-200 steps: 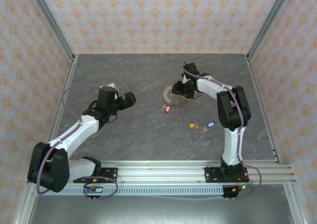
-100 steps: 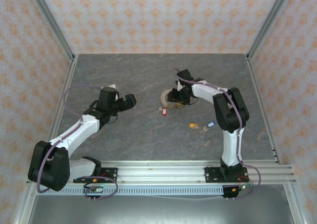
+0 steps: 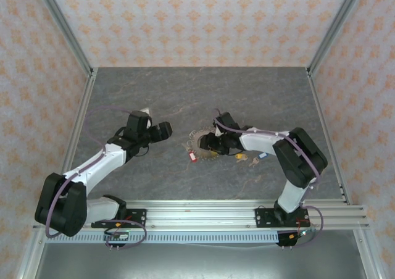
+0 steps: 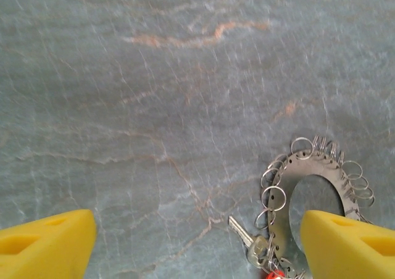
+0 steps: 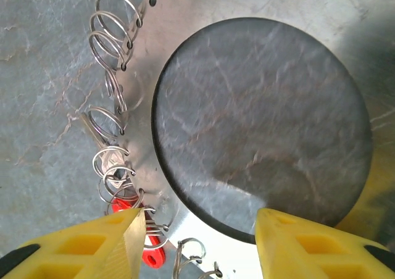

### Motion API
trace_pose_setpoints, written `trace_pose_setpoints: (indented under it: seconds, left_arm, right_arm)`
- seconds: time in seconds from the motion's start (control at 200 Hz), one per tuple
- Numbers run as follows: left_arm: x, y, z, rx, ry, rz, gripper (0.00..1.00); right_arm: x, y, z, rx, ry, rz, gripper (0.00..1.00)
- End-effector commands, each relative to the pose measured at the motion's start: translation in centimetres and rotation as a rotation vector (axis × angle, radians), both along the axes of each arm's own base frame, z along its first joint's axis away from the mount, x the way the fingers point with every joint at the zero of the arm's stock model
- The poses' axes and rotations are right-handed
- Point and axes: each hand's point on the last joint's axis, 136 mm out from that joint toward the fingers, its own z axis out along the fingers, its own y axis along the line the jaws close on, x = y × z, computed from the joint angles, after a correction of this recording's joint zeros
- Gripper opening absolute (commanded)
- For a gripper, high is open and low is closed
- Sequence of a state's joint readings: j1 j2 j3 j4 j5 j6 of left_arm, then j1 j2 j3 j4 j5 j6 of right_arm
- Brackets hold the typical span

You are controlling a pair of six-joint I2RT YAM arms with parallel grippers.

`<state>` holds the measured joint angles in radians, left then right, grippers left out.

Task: Put the keys on the keyring

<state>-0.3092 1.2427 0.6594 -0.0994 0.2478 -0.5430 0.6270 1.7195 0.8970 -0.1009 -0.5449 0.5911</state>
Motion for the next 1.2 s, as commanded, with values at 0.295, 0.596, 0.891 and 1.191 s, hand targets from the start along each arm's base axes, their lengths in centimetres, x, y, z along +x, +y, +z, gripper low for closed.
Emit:
trace_pose_setpoints:
  seconds: [0.295, 0.596, 0.891, 1.191]
  left_arm:
    - [-0.5, -6.3, -2.1, -0.004, 0.073, -0.156, 0.73]
    - [0.5, -9.8, -3.4, 0.022, 0.136, -0.247, 0.64]
    - [0.2, -11.6, -5.4, 0.065, 0.197, -0.306, 0.56]
    - [0.3, -12.6, -7.2, 0.075, 0.253, -0.34, 0.4]
  right_arm:
    - [3.5, -10.2, 1.6, -0.086, -0.087, -0.316, 0.47]
    - [3.1, -9.0, -0.5, -0.015, -0.013, -0.237, 0.41]
    - [3.3, -7.4, -0.8, 0.042, 0.009, -0.176, 0.38]
    - [2.9, -6.8, -1.7, 0.059, 0.034, -0.133, 0.35]
